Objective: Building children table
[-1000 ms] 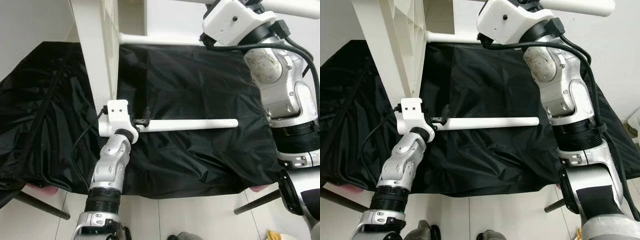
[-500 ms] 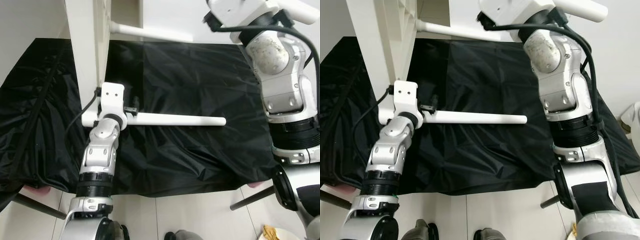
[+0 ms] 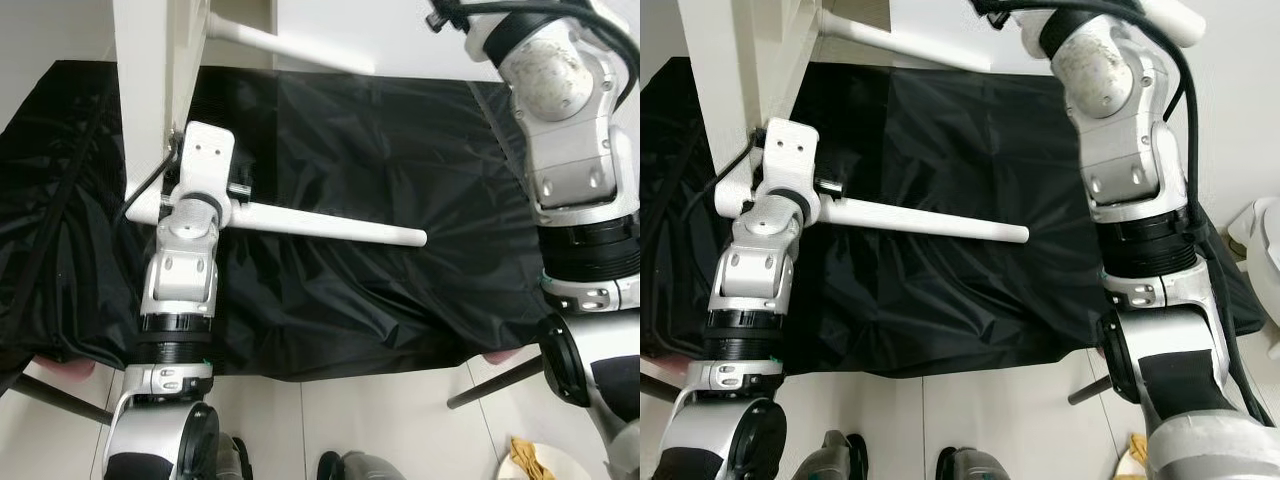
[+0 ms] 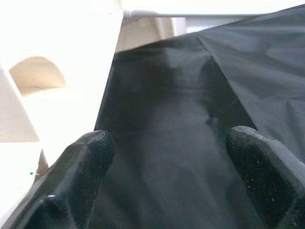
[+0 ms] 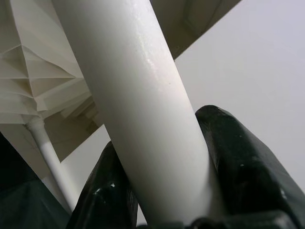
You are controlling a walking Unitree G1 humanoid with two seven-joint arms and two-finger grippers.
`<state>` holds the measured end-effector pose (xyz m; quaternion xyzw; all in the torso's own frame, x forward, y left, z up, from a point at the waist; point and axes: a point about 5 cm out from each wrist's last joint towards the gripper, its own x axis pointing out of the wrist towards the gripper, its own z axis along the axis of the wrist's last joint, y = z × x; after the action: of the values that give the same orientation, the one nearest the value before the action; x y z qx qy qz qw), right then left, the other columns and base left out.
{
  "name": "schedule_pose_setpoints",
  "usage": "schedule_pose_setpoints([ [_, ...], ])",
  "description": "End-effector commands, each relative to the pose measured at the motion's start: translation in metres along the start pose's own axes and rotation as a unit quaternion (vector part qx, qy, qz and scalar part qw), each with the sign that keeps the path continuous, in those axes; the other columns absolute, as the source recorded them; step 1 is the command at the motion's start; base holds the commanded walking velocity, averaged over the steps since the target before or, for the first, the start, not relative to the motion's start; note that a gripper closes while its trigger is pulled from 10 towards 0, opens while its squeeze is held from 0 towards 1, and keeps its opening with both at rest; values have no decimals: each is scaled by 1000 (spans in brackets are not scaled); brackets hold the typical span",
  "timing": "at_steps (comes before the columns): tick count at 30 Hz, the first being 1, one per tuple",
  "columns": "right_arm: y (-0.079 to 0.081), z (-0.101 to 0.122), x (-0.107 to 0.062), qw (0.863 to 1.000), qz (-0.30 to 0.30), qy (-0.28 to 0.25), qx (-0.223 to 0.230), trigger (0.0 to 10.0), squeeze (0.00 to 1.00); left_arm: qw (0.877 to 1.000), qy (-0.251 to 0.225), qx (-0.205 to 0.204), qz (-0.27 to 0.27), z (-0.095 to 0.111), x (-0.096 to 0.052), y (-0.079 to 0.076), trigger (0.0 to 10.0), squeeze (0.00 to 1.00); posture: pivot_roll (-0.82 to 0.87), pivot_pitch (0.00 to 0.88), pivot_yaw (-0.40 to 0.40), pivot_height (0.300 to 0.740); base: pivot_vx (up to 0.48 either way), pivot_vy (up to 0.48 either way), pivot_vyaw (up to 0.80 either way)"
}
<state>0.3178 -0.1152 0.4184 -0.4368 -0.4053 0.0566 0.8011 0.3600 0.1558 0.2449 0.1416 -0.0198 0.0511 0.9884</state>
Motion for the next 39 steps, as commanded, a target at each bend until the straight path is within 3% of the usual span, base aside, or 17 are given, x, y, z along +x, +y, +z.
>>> schedule_pose_setpoints([
  [1,-70,-31,-24,973,-188,49,125,0,0,889,16,36,455,-5,-26,121,10000,0,-99,142,65,740,0,0,0],
  [3,-70,-34,-25,967,-205,52,141,0,0,885,-20,39,463,23,-25,128,10000,0,-86,139,70,740,0,0,0],
  [4,-70,-34,-25,967,-205,52,141,0,0,885,-20,39,463,23,-25,128,10000,0,-86,139,70,740,0,0,0],
  [7,-69,-35,-27,956,-236,44,168,0,0,874,-63,54,480,61,-27,141,10000,0,-80,137,74,740,0,0,0],
  [12,-72,-32,-32,946,-272,27,176,0,0,874,-100,23,475,91,-28,152,10000,0,-73,134,81,740,0,0,0],
  [18,-67,-31,-38,944,-280,22,176,0,0,878,-115,14,465,105,-27,151,10000,0,-69,132,88,740,0,0,0],
  [27,-56,-40,-54,944,-283,55,160,0,0,891,-109,26,440,105,-22,141,10000,0,-58,137,90,740,0,0,0],
  [28,-55,-41,-57,944,-285,62,154,0,0,891,-109,29,439,105,-22,140,10000,0,-58,137,90,740,0,0,0],
  [30,-46,-56,-78,936,-294,110,159,0,0,908,-122,9,400,109,-18,127,10000,0,-54,136,91,740,0,0,0],
  [37,-35,-67,-100,928,-306,144,158,0,0,913,-122,6,388,110,-17,118,10000,0,-56,135,100,740,0,0,0],
  [39,-20,-76,-114,924,-297,177,166,0,0,921,-121,-4,371,109,-15,112,10000,0,-57,131,106,740,0,0,0],
])
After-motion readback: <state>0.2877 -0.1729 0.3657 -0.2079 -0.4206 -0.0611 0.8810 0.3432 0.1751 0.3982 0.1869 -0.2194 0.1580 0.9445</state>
